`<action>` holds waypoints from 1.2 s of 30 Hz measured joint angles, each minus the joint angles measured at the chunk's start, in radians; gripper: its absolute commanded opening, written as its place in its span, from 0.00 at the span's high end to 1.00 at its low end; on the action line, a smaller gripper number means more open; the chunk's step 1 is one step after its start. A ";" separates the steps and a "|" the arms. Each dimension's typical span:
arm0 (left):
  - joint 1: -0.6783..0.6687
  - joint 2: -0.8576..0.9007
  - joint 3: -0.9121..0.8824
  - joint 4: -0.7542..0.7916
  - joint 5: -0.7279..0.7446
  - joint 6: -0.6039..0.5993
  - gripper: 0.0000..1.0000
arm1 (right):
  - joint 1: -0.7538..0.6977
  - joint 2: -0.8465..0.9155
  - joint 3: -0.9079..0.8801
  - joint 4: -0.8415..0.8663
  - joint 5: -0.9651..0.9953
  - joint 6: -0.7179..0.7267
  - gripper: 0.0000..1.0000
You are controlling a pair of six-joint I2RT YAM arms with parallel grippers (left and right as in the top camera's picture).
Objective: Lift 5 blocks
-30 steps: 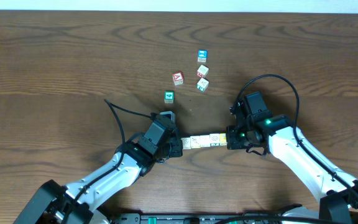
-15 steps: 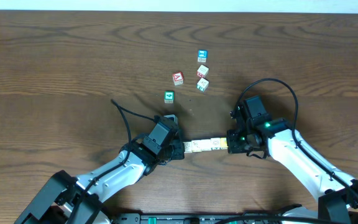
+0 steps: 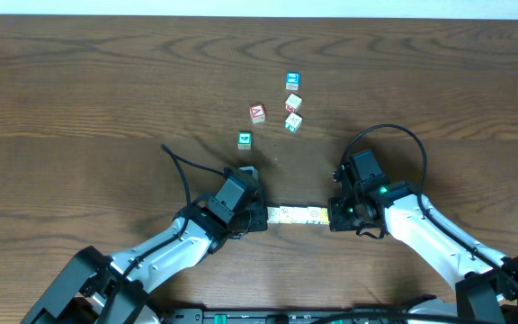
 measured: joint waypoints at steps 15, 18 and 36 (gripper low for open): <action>-0.018 -0.003 0.030 -0.081 -0.031 0.000 0.92 | 0.014 0.000 -0.004 0.021 0.024 0.023 0.99; -0.018 -0.003 0.030 -0.083 -0.032 0.000 0.92 | 0.017 0.000 -0.004 0.021 0.031 0.030 0.98; -0.034 -0.002 0.034 -0.112 -0.039 -0.003 0.91 | 0.026 0.000 -0.004 0.016 0.062 0.091 0.98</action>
